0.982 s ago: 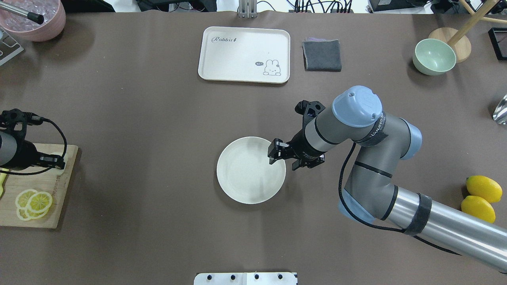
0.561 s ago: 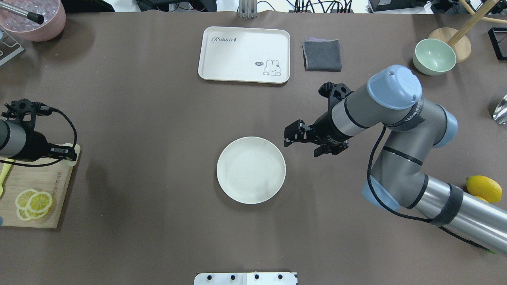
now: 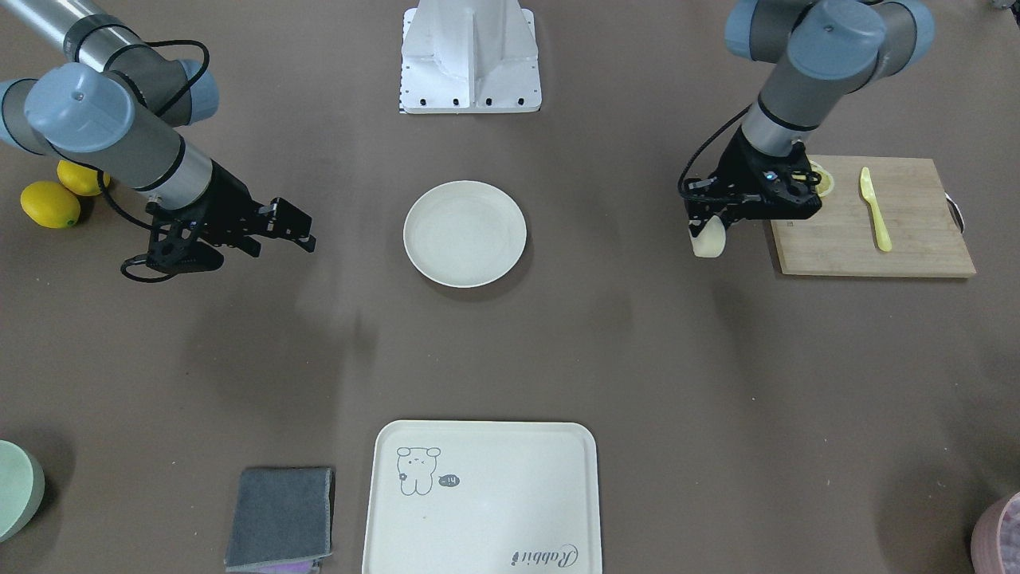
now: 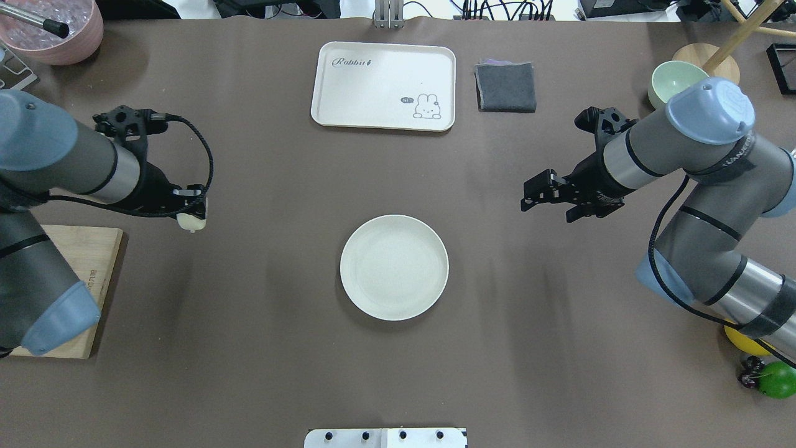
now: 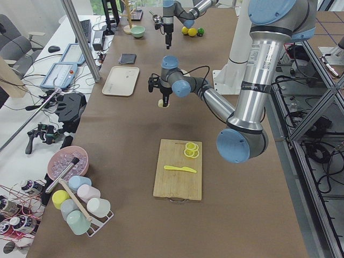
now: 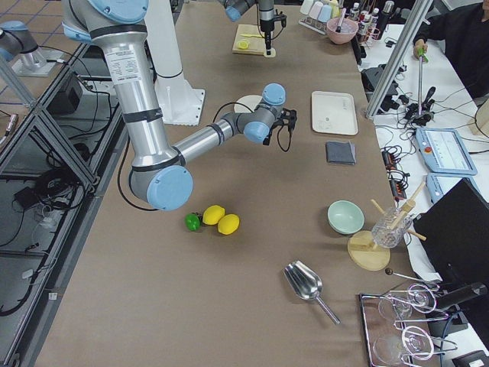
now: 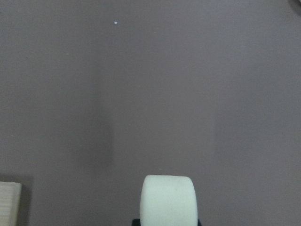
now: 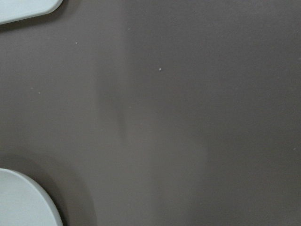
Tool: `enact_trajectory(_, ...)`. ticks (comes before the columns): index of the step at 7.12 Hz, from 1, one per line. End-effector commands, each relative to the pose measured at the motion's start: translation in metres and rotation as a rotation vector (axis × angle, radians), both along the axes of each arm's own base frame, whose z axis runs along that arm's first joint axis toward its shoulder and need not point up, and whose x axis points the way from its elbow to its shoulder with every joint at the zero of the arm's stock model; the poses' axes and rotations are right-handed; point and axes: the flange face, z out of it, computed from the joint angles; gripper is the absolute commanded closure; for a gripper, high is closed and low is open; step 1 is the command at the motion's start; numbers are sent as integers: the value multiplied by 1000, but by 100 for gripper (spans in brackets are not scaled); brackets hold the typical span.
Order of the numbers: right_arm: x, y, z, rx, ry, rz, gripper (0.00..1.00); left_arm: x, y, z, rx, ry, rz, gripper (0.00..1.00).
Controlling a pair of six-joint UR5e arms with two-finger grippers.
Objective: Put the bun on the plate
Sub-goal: 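Carry the bun with the left gripper over the white plate and lower it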
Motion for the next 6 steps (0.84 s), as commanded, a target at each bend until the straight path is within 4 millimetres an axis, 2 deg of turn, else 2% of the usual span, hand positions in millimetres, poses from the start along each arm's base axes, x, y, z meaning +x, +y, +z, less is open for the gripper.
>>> enact_trajectory(1,31,-8,33,47,38,-3,0,83,27,-74,-4,-9,-21,58)
enact_trajectory(2,42,-8,44,53,49,-1,0,131,41,-101,-19,-13,-33,58)
enact_trajectory(3,48,-10,50,51,59,5,0,162,53,-129,-35,12,-54,58)
enact_trajectory(5,68,-15,68,81,82,4,0,226,54,-174,-58,16,-83,58)
enact_trajectory(6,77,-15,76,86,89,7,0,259,58,-187,-63,0,-91,58)
